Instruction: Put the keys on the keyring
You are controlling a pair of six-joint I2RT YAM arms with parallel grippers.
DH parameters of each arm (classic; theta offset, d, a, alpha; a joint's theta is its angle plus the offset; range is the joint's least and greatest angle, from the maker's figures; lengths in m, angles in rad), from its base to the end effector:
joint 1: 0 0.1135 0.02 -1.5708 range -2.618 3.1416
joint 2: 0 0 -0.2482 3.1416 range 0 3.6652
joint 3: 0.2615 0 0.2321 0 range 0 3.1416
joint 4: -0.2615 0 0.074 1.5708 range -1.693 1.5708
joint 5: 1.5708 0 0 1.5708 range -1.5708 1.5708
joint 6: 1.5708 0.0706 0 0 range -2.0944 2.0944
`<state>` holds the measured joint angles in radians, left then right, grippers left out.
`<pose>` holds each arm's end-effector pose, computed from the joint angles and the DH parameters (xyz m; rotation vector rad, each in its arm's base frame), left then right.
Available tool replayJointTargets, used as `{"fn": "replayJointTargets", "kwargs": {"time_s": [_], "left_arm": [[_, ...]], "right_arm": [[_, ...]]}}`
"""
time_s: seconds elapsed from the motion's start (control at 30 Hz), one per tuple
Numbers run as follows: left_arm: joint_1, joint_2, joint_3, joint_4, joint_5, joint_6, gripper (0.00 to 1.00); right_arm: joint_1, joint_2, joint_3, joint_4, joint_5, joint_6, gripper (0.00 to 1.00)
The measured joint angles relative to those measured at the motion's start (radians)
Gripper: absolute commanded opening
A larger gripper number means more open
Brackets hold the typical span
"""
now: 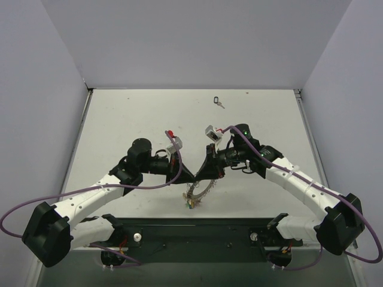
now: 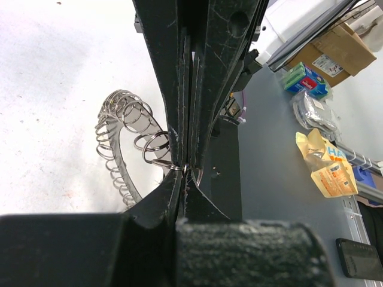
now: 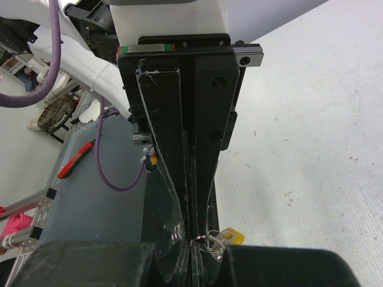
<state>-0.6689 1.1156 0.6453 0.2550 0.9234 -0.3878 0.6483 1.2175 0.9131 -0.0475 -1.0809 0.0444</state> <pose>0.1626 -0.2003 0.2634 0.9886 1.7207 -1.5392 0.1749 0.2107 0.2995 -1.2896 1.5353 1.4821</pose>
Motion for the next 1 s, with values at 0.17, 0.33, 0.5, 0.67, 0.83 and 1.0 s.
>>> {"fn": "replayJointTargets", "kwargs": {"time_s": [0.17, 0.33, 0.5, 0.67, 0.83, 1.0], "left_arm": [[-0.002, 0.0, -0.003, -0.001, -0.039, 0.008, 0.0], [-0.01, -0.019, -0.007, -0.039, -0.073, 0.027, 0.0], [-0.011, -0.071, -0.007, -0.103, -0.132, 0.071, 0.0], [-0.011, -0.109, -0.007, -0.147, -0.185, 0.097, 0.0], [-0.011, -0.134, -0.007, -0.175, -0.23, 0.119, 0.0], [-0.021, -0.166, -0.007, -0.212, -0.294, 0.162, 0.0]], "right_arm": [[0.0, -0.021, -0.001, -0.001, 0.031, 0.011, 0.56], [-0.01, -0.136, -0.037, 0.066, 0.139, 0.034, 0.72], [-0.047, -0.227, -0.103, 0.135, 0.225, 0.072, 0.8], [-0.068, -0.232, -0.121, 0.164, 0.267, 0.101, 0.81], [-0.068, -0.232, -0.121, 0.18, 0.27, 0.113, 0.81], [-0.068, -0.232, -0.131, 0.189, 0.272, 0.116, 0.82]]}}
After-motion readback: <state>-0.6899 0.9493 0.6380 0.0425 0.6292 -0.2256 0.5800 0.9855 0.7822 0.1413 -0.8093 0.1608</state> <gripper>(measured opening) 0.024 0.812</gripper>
